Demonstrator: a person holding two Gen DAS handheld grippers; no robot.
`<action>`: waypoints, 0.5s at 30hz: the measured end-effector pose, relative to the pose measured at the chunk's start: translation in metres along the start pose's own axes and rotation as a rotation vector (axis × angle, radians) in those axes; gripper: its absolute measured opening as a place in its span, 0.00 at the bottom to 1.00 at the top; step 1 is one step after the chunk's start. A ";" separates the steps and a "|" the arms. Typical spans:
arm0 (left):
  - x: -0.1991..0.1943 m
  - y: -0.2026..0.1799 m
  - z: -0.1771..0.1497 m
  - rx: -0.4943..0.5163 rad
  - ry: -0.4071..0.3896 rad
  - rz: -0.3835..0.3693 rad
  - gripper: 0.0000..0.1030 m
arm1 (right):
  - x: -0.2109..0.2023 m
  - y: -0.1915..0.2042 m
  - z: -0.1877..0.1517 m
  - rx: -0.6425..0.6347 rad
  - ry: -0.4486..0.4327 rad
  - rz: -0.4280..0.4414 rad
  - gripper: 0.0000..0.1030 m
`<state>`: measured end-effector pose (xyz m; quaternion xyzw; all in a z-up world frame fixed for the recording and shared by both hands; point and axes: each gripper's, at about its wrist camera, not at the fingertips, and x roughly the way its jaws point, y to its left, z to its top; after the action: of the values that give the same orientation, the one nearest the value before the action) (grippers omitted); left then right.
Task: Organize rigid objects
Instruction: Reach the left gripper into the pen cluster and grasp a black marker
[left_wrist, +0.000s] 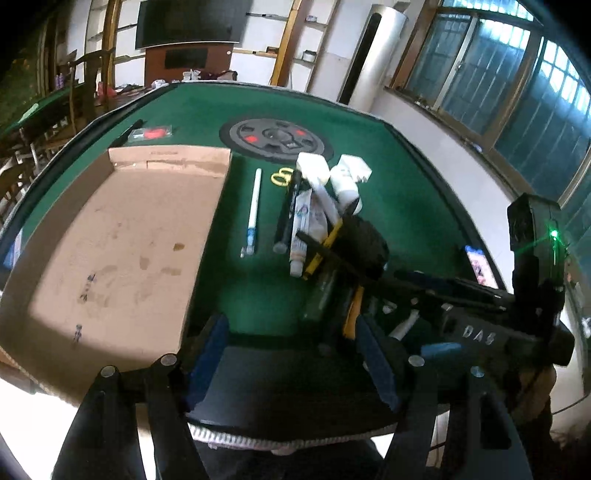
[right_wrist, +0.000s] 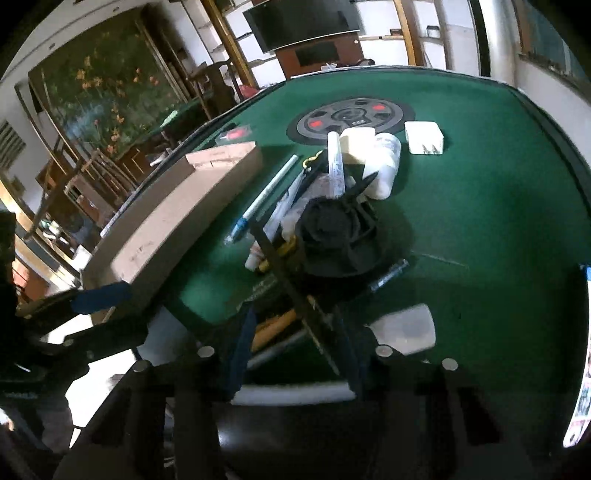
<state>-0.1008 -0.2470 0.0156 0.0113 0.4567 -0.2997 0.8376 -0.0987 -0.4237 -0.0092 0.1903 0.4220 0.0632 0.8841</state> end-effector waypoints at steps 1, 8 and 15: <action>0.000 0.001 0.002 -0.005 -0.001 -0.006 0.72 | -0.003 -0.004 0.003 0.022 -0.008 0.004 0.42; 0.014 -0.002 0.010 0.012 0.048 -0.003 0.73 | 0.014 -0.023 0.029 0.060 0.002 -0.030 0.65; 0.019 -0.011 0.022 0.025 0.047 -0.013 0.84 | 0.042 -0.031 0.038 0.075 0.074 -0.033 0.73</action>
<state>-0.0818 -0.2716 0.0168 0.0261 0.4726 -0.3105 0.8244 -0.0441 -0.4517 -0.0303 0.2137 0.4594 0.0398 0.8612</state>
